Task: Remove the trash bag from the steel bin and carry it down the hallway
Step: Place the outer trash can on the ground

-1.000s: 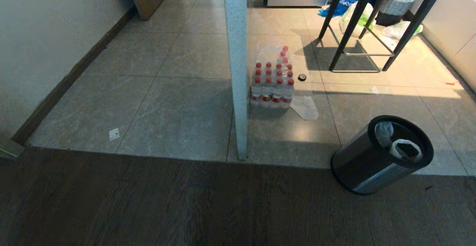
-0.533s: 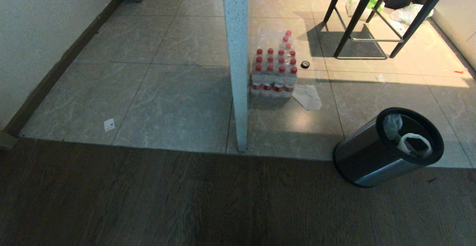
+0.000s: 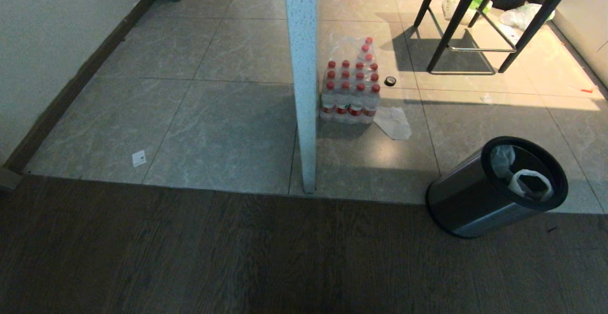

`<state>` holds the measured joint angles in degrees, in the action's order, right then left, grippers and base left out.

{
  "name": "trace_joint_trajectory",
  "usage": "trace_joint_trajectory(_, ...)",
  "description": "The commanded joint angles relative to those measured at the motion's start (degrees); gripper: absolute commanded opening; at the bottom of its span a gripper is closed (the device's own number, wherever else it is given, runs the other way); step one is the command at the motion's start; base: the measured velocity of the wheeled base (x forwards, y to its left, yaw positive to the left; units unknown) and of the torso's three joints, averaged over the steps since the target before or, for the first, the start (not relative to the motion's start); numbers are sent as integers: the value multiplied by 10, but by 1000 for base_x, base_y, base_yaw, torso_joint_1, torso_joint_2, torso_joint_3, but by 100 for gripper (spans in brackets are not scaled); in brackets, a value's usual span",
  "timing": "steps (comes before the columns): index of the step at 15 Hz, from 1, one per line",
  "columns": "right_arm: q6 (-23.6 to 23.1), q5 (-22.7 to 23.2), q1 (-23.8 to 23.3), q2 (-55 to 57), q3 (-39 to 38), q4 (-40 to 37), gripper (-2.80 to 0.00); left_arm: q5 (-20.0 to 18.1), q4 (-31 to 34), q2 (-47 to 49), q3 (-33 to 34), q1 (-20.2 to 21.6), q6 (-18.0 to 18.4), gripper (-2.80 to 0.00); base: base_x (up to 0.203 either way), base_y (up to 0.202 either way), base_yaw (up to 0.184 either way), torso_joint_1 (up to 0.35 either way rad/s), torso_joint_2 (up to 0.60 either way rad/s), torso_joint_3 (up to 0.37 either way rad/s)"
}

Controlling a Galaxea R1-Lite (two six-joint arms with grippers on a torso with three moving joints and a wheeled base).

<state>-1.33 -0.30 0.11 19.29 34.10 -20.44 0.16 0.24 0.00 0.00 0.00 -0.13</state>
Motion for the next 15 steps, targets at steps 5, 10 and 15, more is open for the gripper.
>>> trace_joint_trajectory(5, 13, -65, 9, 356, 101, -60, -280, 0, 0, 0, 0, 0, 0, -280, 0, 0, 0, 0, 0, 0)
trace_joint_trajectory(10, 17, -3, -4, 560, 121, 60, -280, 0, 0, 0, 0, 0, 0, -280, 0, 0, 0, 0, 0, 0)
trace_joint_trajectory(15, 10, 87, -92, 683, 148, 101, 0, 0, 0, 0, 0, 0, 0, -280, 0, 0, 0, 0, 0, 0)
